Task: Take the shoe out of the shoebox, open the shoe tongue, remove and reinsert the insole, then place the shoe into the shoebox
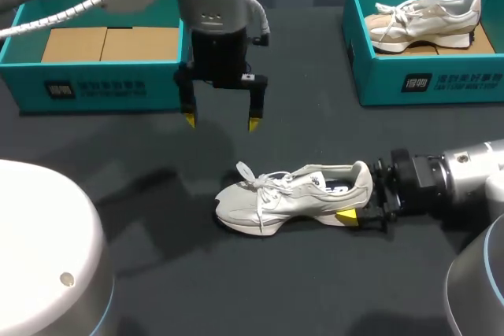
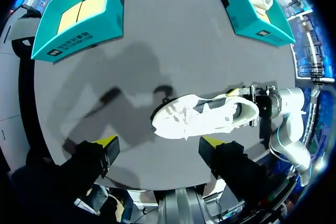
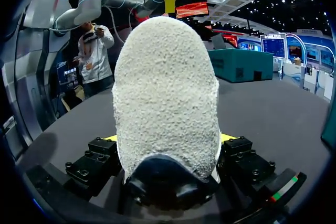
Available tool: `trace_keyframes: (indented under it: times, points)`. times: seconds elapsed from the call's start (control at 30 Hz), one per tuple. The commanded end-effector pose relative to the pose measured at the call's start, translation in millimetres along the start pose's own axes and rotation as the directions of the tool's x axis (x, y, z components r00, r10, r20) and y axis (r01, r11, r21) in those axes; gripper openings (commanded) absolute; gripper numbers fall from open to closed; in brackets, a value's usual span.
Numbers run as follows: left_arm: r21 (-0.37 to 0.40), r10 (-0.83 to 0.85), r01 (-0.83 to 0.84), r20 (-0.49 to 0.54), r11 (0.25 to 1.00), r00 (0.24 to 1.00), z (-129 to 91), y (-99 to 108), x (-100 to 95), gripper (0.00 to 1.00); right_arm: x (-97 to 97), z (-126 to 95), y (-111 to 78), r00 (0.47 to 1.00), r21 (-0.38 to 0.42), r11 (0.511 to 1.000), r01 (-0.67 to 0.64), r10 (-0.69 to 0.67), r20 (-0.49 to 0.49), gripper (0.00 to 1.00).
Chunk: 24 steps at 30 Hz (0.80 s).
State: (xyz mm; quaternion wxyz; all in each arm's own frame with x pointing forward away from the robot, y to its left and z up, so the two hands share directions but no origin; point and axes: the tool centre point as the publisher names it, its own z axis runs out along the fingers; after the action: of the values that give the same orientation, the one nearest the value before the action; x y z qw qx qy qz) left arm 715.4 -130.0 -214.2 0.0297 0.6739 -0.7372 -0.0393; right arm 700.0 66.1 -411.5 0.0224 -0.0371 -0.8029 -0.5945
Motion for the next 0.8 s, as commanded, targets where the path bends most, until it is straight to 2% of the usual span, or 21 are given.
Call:
trace_keyframes:
  times: [0.03,0.33,0.37,0.53,0.8]
  points:
    - [-0.013,0.001,0.0,0.014,1.0,1.0,2.8,-6.6,10.7,1.0,1.3,0.4,0.3,1.0,0.001,1.0,0.0,0.0,0.0,0.0]
    - [-0.013,0.001,0.0,0.014,1.0,1.0,2.8,-6.6,10.7,1.0,1.3,0.4,0.3,1.0,0.001,1.0,0.0,0.0,0.0,0.0]
    - [0.015,-0.028,0.027,0.032,1.0,0.999,9.0,-6.7,17.6,1.0,1.3,0.4,0.3,1.0,0.001,1.0,0.0,0.0,0.0,0.0]
    - [0.006,-0.075,0.074,0.064,0.997,0.995,28.0,-2.8,53.0,1.0,1.3,0.4,0.3,1.0,0.001,1.0,0.0,0.0,0.0,0.0]
    - [-0.009,-0.119,0.12,0.079,0.993,0.99,35.5,-0.9,89.6,1.0,1.3,0.4,0.3,1.0,0.001,1.0,0.0,0.0,0.0,0.0]
